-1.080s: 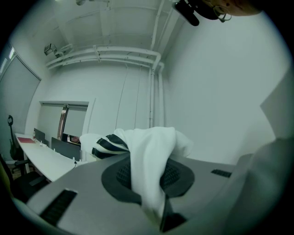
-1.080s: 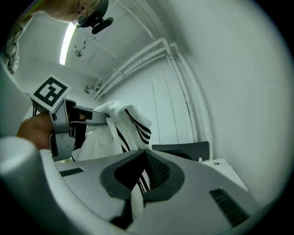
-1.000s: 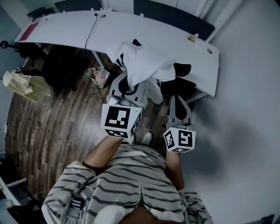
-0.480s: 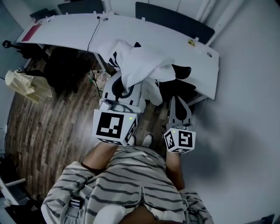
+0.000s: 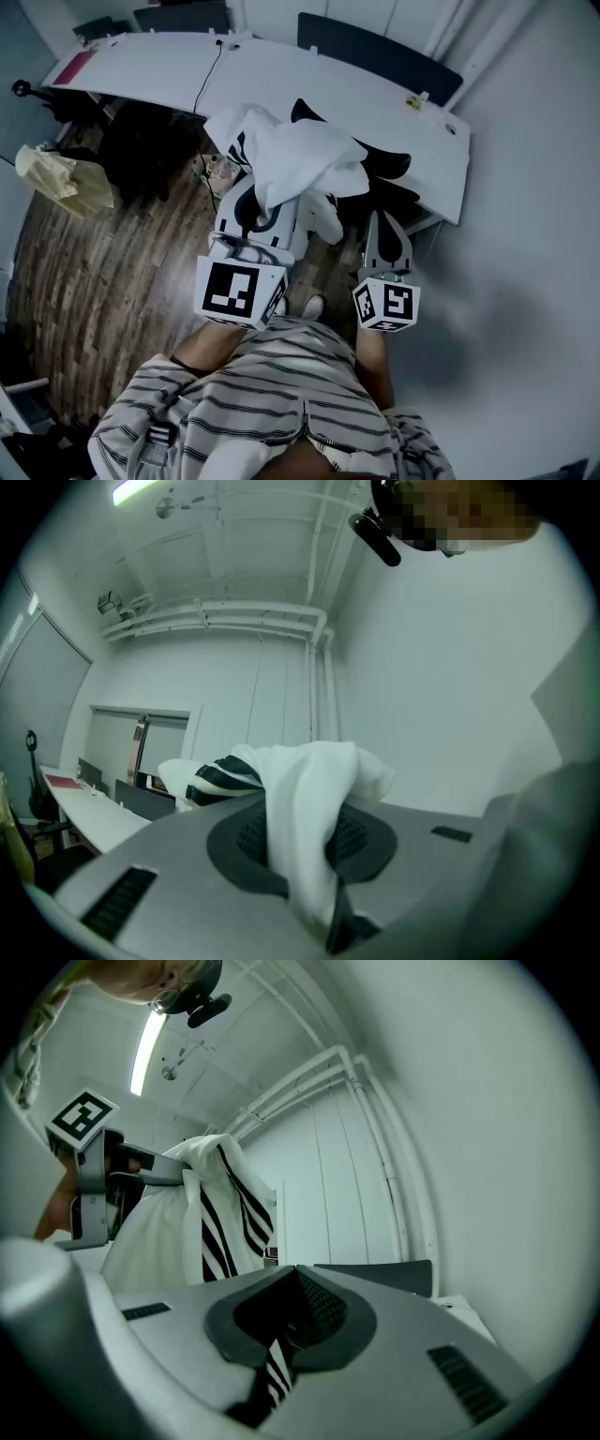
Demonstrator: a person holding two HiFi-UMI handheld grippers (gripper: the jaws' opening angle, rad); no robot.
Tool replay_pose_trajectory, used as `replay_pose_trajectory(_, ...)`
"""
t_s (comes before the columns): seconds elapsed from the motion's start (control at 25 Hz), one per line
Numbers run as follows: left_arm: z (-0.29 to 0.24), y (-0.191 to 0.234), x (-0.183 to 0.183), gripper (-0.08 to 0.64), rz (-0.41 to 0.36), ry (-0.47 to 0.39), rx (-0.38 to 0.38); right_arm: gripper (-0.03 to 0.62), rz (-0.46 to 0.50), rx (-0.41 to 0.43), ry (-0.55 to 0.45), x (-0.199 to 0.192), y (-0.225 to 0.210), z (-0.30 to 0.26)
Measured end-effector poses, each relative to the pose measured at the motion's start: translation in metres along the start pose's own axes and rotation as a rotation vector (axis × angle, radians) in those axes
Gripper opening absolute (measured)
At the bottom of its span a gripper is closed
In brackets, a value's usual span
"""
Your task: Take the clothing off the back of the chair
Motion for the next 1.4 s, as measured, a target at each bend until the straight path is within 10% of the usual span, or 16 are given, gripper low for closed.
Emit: replay_pose_trajectory(1.4,0.024,0.016,-0.095,0.083,-0.013,0.116,0.108,0.018,0.004,0.117,0.0,-0.015,0.031,-0.012)
Point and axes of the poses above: the fingertips, and each gripper's own axes: z backward along the fingers, y to its left, x out of its top, the point moved 8 cm from there along z, backward along the fingers, and after that the axes turned 2 degrees about x, right-handed, at the moved point
